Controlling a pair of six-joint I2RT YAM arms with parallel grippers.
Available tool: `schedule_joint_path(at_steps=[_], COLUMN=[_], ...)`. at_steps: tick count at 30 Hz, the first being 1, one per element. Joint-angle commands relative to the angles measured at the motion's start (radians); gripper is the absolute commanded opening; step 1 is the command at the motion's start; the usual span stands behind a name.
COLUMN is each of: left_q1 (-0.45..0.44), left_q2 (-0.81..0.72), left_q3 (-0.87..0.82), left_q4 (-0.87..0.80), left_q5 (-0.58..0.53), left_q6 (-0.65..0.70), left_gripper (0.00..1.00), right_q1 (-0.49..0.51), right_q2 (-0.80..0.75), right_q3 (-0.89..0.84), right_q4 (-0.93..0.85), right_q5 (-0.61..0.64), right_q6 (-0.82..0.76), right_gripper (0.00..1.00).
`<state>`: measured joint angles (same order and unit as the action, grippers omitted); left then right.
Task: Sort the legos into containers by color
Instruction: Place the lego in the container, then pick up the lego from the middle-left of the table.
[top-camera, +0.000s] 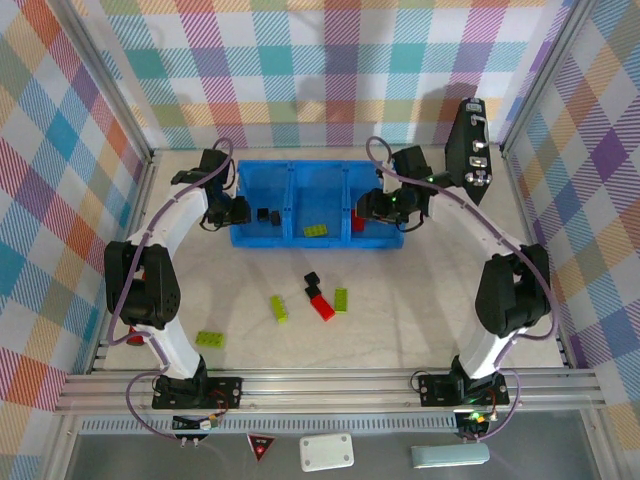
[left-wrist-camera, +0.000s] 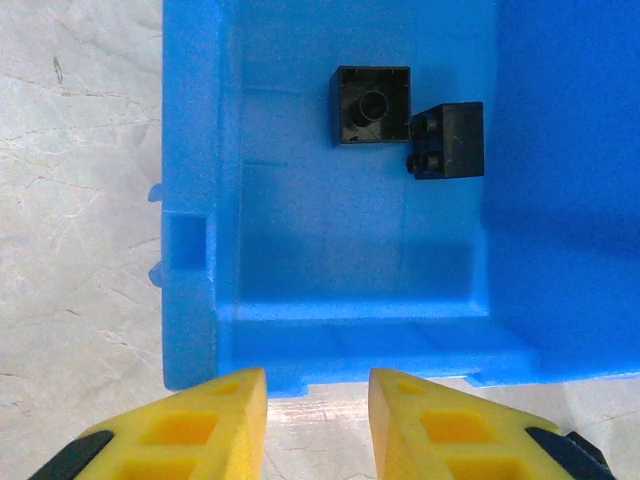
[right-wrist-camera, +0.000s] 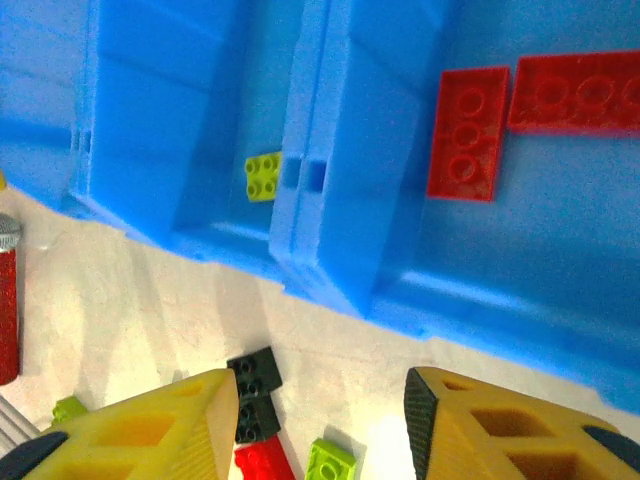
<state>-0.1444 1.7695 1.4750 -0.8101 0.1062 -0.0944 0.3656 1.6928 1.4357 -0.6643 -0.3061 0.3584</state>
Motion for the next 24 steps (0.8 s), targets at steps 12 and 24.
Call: schedule_joint_path(at_steps=[12,24], left_q1=[-0.112,-0.261], left_q2=[-0.189,-0.380], left_q3=[-0.113,-0.303], left_q4=[-0.087,-0.112], left_q5=[-0.041,-0.137], left_q6=[-0.153,-0.324], left_gripper=[0.33,0.33], right_q1=[0.023,0.113], right_q2=[-0.128,-0.149], right_q3=[-0.102,-0.132], right_q4=[-0.004,0.005], right_q5=[0.013,0.041], right_q6=[-0.028,-0.057], right_gripper=[0.49,0.49])
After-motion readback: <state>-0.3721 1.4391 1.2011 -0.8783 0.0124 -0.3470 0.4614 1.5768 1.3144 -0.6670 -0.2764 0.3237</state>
